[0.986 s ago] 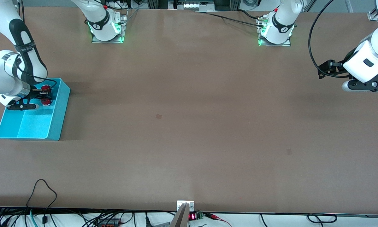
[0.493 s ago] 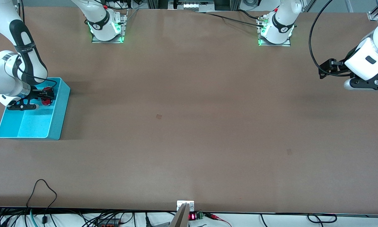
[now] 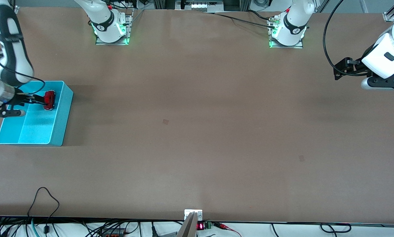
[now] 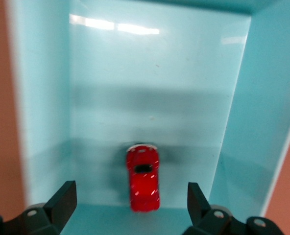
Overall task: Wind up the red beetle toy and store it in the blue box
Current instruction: 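Raise the open right gripper up out of the box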
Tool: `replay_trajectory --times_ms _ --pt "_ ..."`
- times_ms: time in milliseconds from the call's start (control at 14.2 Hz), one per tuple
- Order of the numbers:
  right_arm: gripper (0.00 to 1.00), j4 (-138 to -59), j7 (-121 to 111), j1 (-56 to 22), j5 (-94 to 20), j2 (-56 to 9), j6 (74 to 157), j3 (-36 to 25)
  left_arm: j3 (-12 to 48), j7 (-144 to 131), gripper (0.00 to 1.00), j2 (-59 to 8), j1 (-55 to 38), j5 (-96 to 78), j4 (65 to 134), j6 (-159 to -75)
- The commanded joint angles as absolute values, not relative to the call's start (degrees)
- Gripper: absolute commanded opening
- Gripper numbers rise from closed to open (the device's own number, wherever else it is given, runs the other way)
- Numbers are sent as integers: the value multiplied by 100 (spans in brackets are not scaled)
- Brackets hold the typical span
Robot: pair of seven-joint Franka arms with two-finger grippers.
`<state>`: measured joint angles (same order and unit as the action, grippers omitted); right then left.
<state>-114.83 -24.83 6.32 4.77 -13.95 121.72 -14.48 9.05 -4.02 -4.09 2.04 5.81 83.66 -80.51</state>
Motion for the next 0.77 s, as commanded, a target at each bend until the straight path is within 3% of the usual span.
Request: replay_trajectory --times_ms 0,141,352,704 --pt "100 -10323 -2383 642 562 -1081 10369 -794 905 -272 100 -317 193 633 8358 -8016" --pt "100 -9635 -1586 642 528 -1020 9557 -327 914 -281 100 -316 185 633 8358 -8042" --pt "100 -9238 -687 633 440 -765 9115 315 914 -272 100 -316 185 607 8358 -8060" --pt "100 -8545 -677 554 45 -677 8650 422 984 -272 100 -308 176 606 8358 -8077"
